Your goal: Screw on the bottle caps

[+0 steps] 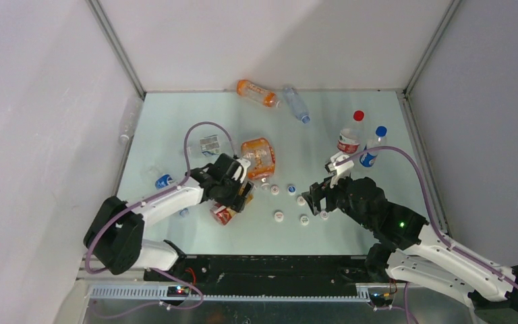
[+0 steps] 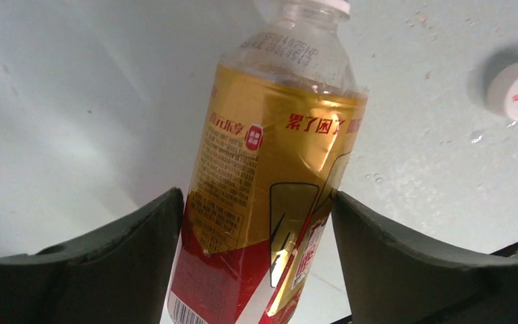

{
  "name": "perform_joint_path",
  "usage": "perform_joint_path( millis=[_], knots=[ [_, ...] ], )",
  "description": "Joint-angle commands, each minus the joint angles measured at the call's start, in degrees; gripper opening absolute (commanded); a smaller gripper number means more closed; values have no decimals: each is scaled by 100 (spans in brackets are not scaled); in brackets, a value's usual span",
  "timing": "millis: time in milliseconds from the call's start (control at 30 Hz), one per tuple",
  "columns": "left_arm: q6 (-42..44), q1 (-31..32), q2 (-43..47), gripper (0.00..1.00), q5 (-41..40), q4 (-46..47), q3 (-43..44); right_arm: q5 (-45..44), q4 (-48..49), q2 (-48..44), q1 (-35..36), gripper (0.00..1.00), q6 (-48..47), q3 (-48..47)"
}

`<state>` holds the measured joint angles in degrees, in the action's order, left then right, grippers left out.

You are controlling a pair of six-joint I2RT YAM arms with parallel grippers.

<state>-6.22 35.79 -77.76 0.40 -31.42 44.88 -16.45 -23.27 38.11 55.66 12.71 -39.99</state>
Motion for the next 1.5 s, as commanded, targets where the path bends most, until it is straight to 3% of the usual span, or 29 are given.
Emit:
perform_joint_path(
  millis=[0,200,500,767,1233,1467],
  knots=[
    [-883,140,183,86,-238,551,-200,-14,-68,50,26,82,123,-18],
    [-836,143,229,99,-219,521,-207,-79,-270,116,26,82,206,-16],
    [-712,145,465,100,163,421,-197,-68,-277,143,37,82,213,-30],
    [-710,221,631,100,-744,195,-157,-77,-347,149,35,82,207,-35],
    [-621,751,78,100,-2041,233,-30,-74,-342,230,43,82,180,-62],
    [-610,854,-316,98,-2032,52,108,-82,-372,335,48,82,173,-62]
  ],
)
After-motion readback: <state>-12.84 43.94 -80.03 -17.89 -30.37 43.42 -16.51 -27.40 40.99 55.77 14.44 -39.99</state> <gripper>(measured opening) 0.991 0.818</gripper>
